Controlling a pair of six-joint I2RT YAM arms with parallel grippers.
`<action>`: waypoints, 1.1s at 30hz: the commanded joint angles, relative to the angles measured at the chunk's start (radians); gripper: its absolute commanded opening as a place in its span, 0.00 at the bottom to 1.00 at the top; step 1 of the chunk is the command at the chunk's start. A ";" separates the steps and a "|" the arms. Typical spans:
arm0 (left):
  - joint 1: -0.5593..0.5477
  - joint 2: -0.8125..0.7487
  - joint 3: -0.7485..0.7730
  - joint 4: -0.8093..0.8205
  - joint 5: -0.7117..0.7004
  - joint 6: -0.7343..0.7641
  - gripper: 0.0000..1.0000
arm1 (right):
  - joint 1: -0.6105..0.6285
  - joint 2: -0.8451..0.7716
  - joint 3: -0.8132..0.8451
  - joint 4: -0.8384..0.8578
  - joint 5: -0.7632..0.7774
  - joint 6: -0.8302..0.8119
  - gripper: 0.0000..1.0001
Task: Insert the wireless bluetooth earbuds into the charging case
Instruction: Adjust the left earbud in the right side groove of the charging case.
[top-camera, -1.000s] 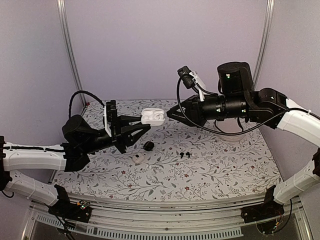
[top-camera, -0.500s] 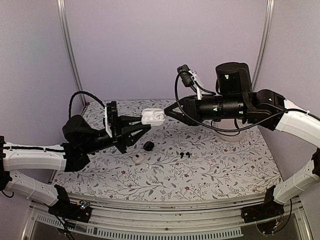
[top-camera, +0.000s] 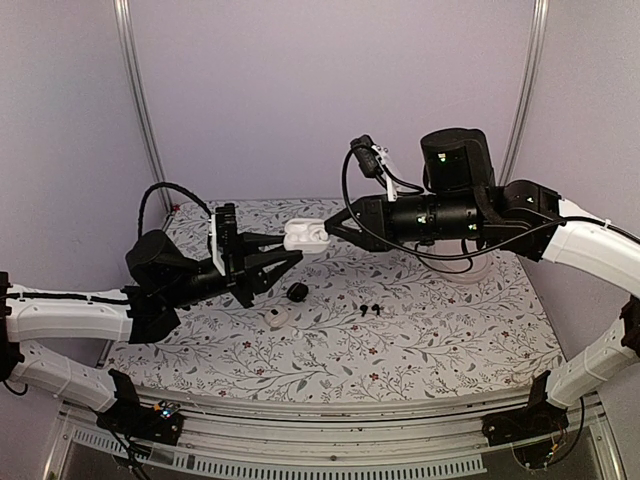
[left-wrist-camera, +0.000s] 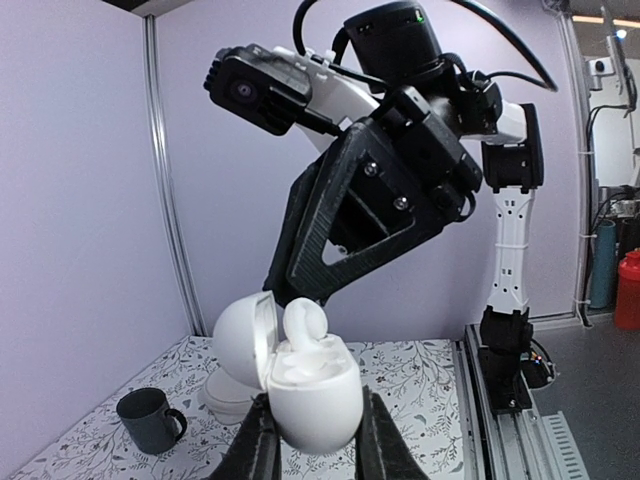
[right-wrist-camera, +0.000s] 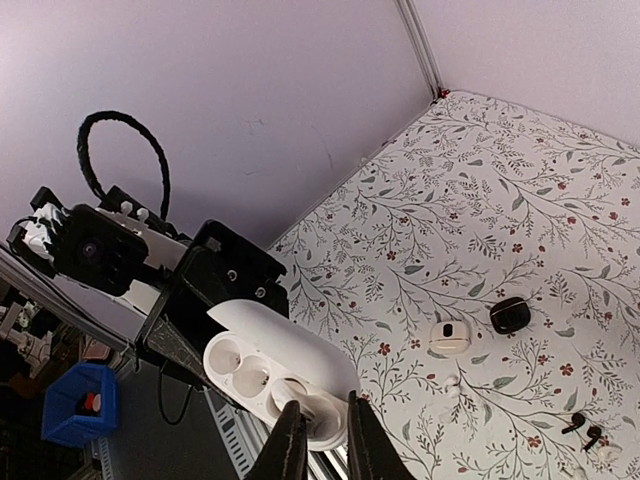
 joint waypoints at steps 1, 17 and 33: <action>-0.020 -0.020 0.020 0.015 0.000 0.007 0.00 | 0.004 0.014 0.022 0.017 0.004 0.003 0.17; -0.020 -0.037 0.019 0.076 -0.024 0.000 0.00 | 0.029 0.057 0.028 -0.101 0.104 -0.024 0.16; -0.019 -0.022 0.009 0.061 -0.029 0.000 0.00 | 0.033 0.006 0.049 -0.071 0.095 -0.041 0.23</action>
